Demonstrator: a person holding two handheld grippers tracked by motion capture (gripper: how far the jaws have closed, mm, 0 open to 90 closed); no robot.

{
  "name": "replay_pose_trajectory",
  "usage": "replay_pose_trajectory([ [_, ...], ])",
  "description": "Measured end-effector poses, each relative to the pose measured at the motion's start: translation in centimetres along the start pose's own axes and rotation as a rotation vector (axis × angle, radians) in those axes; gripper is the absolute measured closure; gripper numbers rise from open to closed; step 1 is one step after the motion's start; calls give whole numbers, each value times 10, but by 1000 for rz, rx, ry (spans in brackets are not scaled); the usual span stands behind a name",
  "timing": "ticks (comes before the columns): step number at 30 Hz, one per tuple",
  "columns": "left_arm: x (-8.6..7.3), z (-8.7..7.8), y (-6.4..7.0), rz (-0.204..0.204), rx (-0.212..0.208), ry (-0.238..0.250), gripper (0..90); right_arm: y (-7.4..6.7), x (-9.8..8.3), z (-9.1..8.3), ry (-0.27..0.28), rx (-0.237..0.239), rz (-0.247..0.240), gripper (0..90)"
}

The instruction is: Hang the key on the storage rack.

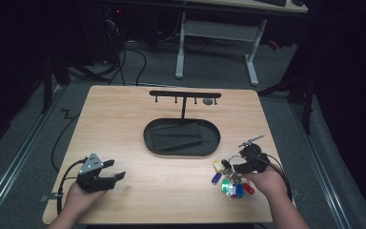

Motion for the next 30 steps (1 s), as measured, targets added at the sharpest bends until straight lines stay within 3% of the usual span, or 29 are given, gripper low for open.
replay_pose_trajectory([
  [10,1,3,1,3,-9,-13,326,21,16,7,-138,2,9,470],
  [16,0,4,6,14,-17,-22,329,29,18,13,-257,6,10,516],
  [19,0,4,6,2,-25,-21,331,33,16,14,-272,4,6,569],
  [30,-3,5,6,-2,-28,-29,334,51,5,30,-353,48,69,633],
])
Point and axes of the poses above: each handheld gripper's, and its own axes: z roughly forward along the jaws, x roughly out of its top, y roughly to its right, the point moved 6 cm from there along z, roughly forward along the jaws
